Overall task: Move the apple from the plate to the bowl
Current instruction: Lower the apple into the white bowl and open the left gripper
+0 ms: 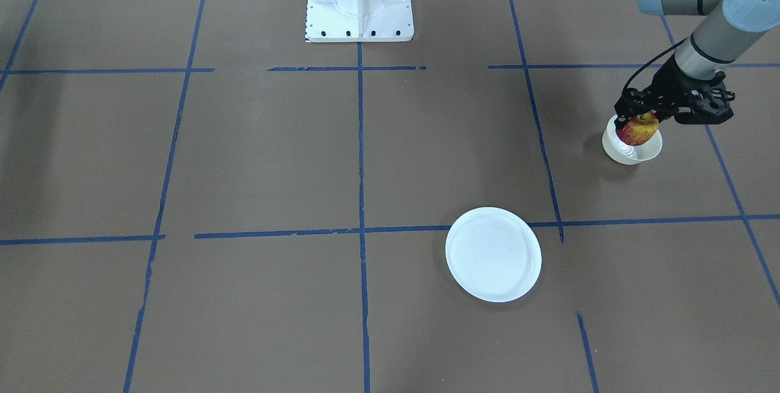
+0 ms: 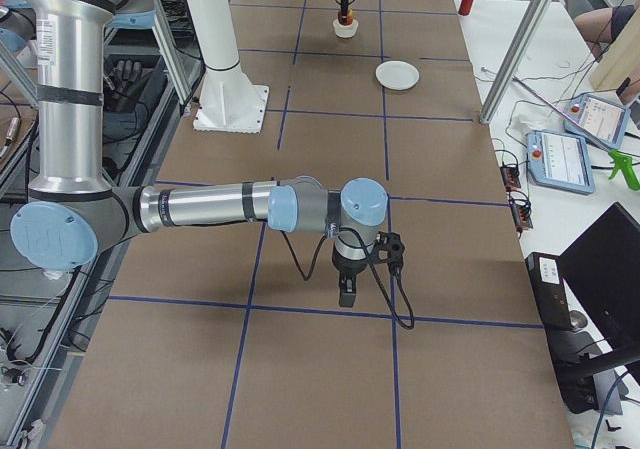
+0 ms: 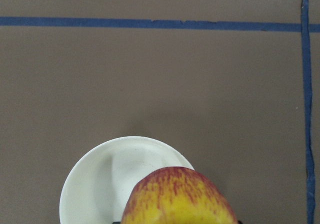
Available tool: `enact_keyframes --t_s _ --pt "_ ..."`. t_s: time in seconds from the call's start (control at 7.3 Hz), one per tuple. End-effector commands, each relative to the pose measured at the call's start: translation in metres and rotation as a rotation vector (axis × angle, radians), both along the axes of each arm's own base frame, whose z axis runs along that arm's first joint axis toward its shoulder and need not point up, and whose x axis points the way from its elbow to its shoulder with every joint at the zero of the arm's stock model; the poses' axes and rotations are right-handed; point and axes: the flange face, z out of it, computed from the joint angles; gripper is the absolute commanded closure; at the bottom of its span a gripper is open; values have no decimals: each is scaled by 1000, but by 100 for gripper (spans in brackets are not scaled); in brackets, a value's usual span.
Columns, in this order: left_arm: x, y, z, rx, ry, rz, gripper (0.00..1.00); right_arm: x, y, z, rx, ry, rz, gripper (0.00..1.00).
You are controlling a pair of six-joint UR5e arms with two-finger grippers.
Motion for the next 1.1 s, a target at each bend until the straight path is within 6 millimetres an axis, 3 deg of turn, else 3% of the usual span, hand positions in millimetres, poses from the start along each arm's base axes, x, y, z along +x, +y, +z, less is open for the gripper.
enact_keyframes --t_s 0.0,0.41,0.55,0.68,0.96 --pt "14 7 19 -27 -21 32 97 0 0 -1 3 0 0 0" --pt "18 6 35 -23 -16 36 68 0 0 0 0 0 0 0" --pt "24 9 44 -33 -25 53 28 0 0 -1 1 0 0 0" --pt "25 9 42 -32 -22 54 0 0 0 -1 1 0 0 0" --pt "24 9 36 -25 -14 57 0 0 0 -1 1 0 0 0"
